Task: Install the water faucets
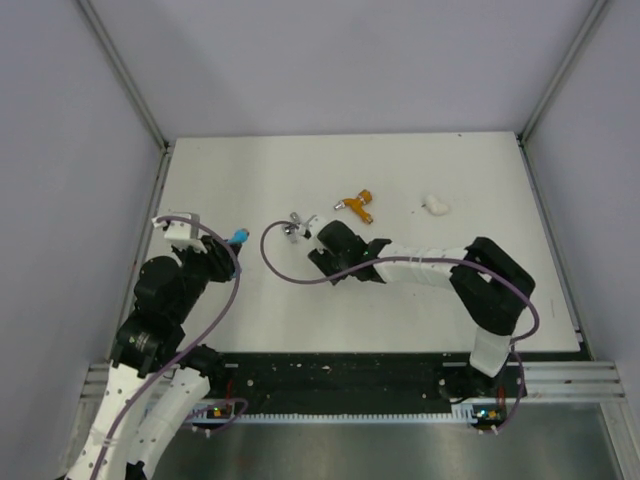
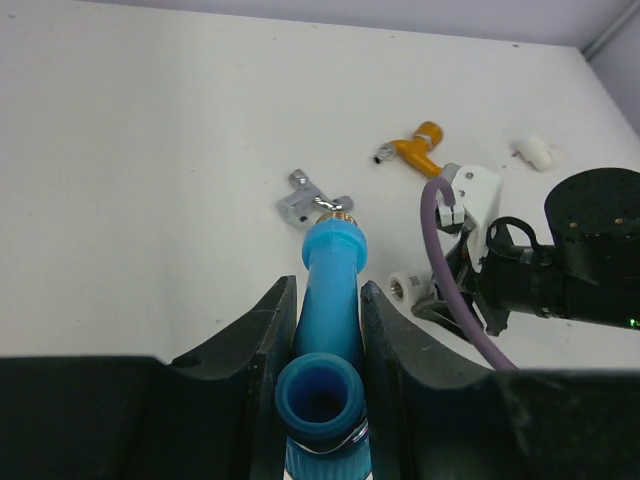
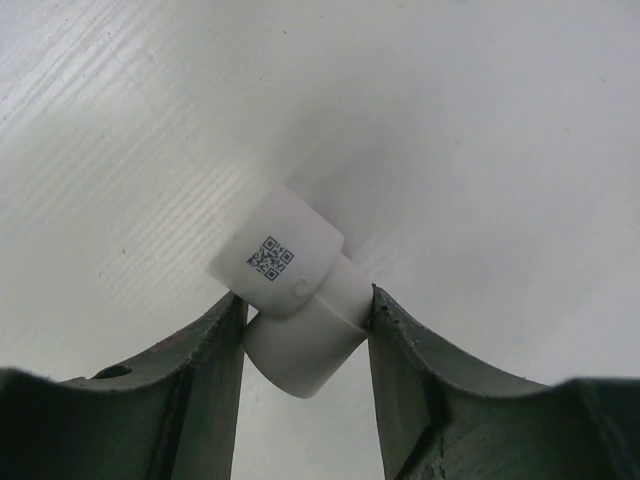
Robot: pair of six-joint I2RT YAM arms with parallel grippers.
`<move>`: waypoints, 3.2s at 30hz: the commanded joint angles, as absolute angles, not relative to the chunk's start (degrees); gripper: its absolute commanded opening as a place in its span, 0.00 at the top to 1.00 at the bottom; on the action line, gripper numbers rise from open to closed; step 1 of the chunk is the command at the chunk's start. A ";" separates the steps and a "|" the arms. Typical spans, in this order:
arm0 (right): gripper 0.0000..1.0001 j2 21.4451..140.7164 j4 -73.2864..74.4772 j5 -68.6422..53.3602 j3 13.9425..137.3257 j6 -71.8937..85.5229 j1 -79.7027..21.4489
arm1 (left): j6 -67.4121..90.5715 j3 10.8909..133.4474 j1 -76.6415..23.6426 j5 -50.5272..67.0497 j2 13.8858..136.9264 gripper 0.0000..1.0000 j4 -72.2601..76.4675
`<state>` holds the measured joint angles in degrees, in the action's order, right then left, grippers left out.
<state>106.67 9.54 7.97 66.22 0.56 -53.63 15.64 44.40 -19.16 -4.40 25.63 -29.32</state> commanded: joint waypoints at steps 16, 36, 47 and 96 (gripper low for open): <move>1.00 58.55 -25.21 13.10 38.07 -14.15 -54.93 | 49.99 32.08 -19.60 36.73 39.45 1.00 25.72; 1.00 57.04 -41.75 15.81 31.55 -23.90 -55.54 | 57.75 37.79 -27.95 32.43 58.27 1.00 38.59; 1.00 64.07 -53.25 29.26 30.67 -39.10 -62.14 | 53.53 41.84 -28.04 32.08 59.68 1.00 28.05; 1.00 72.68 -87.35 20.12 22.67 -54.49 -63.02 | 72.34 37.97 -27.76 33.94 59.16 1.00 39.55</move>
<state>70.78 -77.82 21.63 21.41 -53.98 -62.13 71.90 38.39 -24.71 40.75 62.96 35.46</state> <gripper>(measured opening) 0.461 0.340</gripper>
